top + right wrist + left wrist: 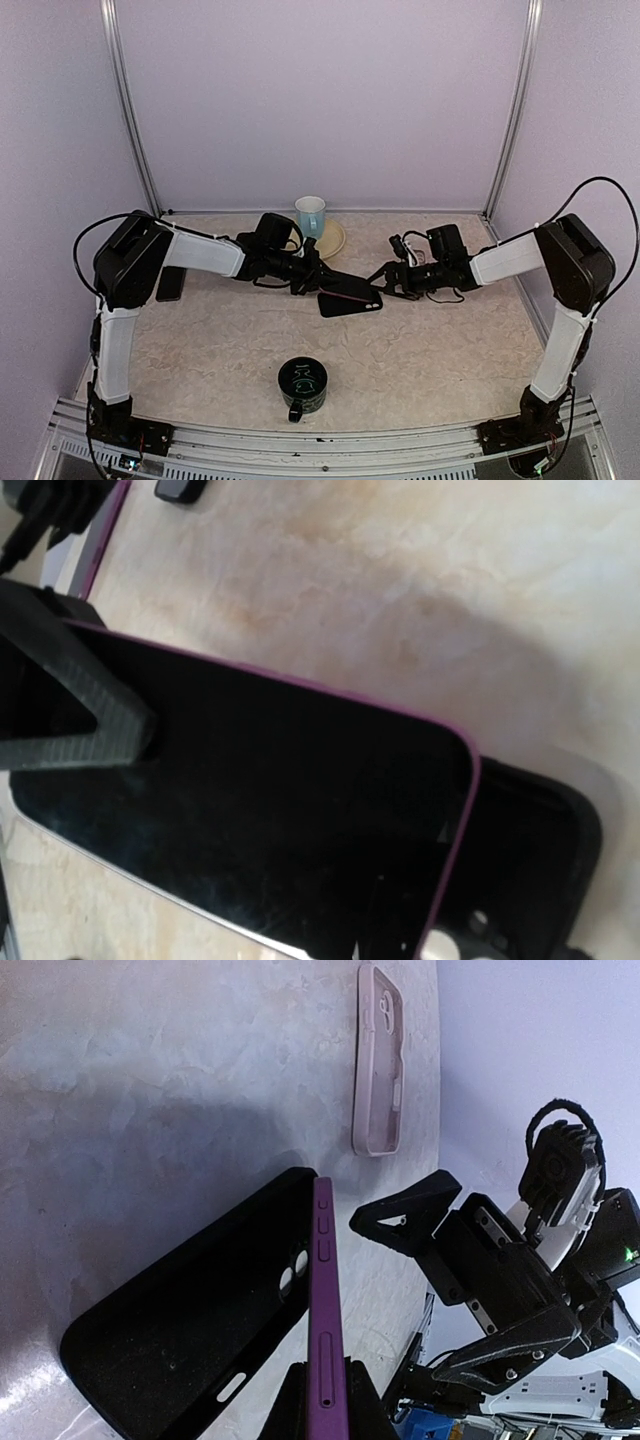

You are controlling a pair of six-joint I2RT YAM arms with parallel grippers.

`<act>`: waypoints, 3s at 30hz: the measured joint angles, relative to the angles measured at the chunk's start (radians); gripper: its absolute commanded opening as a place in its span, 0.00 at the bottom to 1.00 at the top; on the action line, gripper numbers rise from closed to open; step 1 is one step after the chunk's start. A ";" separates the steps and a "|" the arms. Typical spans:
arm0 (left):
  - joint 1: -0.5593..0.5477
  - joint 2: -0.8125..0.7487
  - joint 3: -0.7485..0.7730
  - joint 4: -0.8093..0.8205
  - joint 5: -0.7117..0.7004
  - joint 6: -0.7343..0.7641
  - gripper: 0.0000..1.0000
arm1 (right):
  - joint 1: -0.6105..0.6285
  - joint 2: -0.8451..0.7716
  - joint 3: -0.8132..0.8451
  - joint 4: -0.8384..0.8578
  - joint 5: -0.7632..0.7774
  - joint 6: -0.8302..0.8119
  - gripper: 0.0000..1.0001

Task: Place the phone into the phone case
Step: Install the phone on the phone case.

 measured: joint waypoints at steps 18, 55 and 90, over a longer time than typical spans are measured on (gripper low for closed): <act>-0.011 0.049 0.009 0.036 0.019 -0.065 0.00 | 0.000 0.043 -0.003 0.015 0.000 0.000 1.00; -0.011 0.108 0.019 0.134 0.049 -0.143 0.00 | 0.019 0.077 -0.012 0.088 -0.011 0.046 1.00; 0.010 0.181 -0.037 0.381 0.132 -0.201 0.00 | 0.029 0.083 0.008 0.070 -0.008 0.045 1.00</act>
